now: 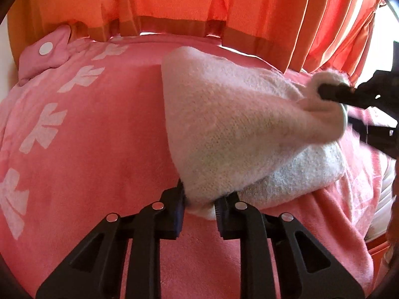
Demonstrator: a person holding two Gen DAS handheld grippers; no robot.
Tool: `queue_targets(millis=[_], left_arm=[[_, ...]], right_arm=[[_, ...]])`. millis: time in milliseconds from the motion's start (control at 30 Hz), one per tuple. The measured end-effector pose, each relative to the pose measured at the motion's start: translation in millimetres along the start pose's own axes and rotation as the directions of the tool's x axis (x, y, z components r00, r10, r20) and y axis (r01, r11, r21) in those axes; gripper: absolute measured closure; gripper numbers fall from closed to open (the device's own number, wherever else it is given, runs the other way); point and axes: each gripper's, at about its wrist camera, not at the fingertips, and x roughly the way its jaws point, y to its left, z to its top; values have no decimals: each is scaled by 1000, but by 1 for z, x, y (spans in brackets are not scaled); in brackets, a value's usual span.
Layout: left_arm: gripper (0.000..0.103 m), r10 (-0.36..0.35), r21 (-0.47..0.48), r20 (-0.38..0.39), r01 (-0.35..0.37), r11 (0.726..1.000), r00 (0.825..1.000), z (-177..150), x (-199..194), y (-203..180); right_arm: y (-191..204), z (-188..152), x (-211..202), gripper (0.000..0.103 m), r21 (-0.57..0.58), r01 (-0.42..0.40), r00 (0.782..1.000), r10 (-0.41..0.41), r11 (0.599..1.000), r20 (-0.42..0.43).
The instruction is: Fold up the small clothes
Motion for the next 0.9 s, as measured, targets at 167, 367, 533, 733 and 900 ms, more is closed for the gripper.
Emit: queue_targets(millis=[167, 367, 533, 733, 900], left_arm=[[85, -24, 27, 23, 23, 999, 999, 2, -10, -7], [85, 30, 88, -2, -30, 996, 1000, -6, 9, -20], [85, 18, 76, -8, -17, 997, 1000, -6, 8, -15], [85, 31, 72, -9, -30, 997, 999, -7, 11, -15], [85, 24, 72, -14, -23, 997, 1000, -7, 10, -14]], right_arm=[[-32, -6, -68, 96, 68, -136, 980, 124, 988, 157], [-130, -55, -4, 93, 241, 0, 991, 31, 971, -127], [-88, -32, -62, 64, 76, 101, 990, -108, 992, 94], [-48, 25, -10, 40, -96, 143, 990, -142, 985, 21], [-38, 44, 43, 95, -97, 103, 989, -112, 990, -93]])
